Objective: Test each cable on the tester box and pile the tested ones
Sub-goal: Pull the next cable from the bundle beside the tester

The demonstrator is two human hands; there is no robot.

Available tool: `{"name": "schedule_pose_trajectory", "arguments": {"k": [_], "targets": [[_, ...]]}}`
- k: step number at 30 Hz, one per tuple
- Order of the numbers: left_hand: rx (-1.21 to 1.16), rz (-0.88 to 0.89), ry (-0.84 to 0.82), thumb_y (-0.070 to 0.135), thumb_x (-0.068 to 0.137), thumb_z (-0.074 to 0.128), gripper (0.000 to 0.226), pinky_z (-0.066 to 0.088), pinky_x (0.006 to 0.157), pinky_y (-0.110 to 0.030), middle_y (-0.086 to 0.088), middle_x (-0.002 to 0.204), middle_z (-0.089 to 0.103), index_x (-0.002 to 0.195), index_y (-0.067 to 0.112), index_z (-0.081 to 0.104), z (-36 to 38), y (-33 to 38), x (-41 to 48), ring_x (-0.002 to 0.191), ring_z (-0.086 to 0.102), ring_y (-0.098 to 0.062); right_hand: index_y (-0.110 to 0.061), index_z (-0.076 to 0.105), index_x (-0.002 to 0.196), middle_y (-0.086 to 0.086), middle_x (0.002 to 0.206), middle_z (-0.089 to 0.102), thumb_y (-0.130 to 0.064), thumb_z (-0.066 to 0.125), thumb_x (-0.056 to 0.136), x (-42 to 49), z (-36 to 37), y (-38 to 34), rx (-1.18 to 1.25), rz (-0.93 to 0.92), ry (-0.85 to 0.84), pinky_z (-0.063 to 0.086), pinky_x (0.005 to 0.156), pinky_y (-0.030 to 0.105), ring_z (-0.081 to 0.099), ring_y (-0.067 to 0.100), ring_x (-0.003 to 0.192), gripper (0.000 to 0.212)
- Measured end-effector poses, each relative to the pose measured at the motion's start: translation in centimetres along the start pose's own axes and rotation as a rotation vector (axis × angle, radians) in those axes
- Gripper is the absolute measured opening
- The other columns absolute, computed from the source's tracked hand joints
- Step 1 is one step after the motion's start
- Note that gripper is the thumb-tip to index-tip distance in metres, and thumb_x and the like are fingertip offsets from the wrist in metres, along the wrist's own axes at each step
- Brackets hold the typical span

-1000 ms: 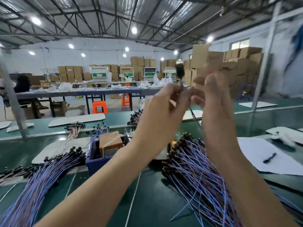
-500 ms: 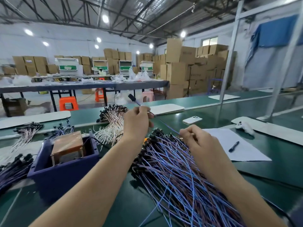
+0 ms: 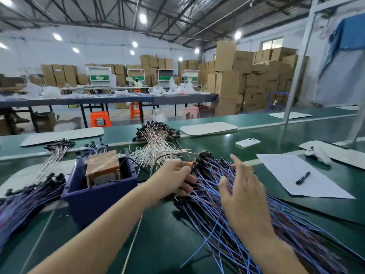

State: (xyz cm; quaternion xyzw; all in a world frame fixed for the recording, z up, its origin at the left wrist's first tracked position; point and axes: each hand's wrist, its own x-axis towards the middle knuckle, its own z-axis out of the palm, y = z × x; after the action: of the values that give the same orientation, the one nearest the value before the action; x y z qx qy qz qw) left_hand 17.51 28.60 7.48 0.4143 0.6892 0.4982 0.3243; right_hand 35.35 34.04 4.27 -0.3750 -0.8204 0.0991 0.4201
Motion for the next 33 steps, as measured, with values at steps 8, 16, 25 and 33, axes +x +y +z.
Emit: {"name": "schedule_pose_trajectory", "arguments": {"k": [8, 16, 25, 33], "targets": [[0.378, -0.256, -0.095, 0.032, 0.106, 0.045, 0.031, 0.062, 0.072, -0.028, -0.005, 0.090, 0.074, 0.100, 0.013, 0.069, -10.7, -6.5, -9.0, 0.082, 0.072, -0.018, -0.019, 0.052, 0.136, -0.002, 0.116, 0.059, -0.021, 0.067, 0.090, -4.7, 10.0, -9.9, 0.180, -0.340, -0.171, 0.048, 0.068, 0.030, 0.062, 0.018, 0.082, 0.049], [0.577, -0.343, 0.171, 0.026, 0.104, 0.049, 0.022, 0.053, 0.061, -0.024, 0.006, 0.078, 0.069, 0.089, 0.019, 0.064, -19.5, -12.1, -15.2, 0.065, 0.065, -0.007, -0.035, 0.048, 0.136, -0.011, 0.126, 0.062, -0.031, 0.038, 0.104, -5.8, 16.9, -11.8, 0.187, -0.342, -0.677, 0.050, 0.083, 0.036, 0.063, 0.020, 0.105, 0.033], [0.948, -0.356, 0.722, 0.024, 0.101, 0.052, 0.025, 0.052, 0.093, -0.043, -0.012, 0.114, 0.069, 0.118, 0.010, 0.065, -28.2, -15.6, -14.4, 0.103, 0.064, -0.030, -0.035, 0.056, 0.123, -0.014, 0.110, 0.068, -0.025, 0.044, 0.103, -6.3, 18.6, -10.7, 0.214, -0.256, -0.621, 0.037, 0.069, 0.028, 0.064, 0.013, 0.096, 0.025], [0.699, -0.505, 0.738, 0.025, 0.106, 0.043, 0.046, 0.040, 0.103, -0.036, -0.023, 0.142, 0.054, 0.145, 0.002, 0.049, -31.5, -18.5, -12.9, 0.127, 0.053, -0.037, -0.032, 0.057, 0.122, -0.011, 0.107, 0.069, -0.024, 0.044, 0.103, -6.3, 18.6, -10.8, 0.191, -0.254, -0.594, 0.035, 0.067, 0.029, 0.065, 0.016, 0.094, 0.024]]}}
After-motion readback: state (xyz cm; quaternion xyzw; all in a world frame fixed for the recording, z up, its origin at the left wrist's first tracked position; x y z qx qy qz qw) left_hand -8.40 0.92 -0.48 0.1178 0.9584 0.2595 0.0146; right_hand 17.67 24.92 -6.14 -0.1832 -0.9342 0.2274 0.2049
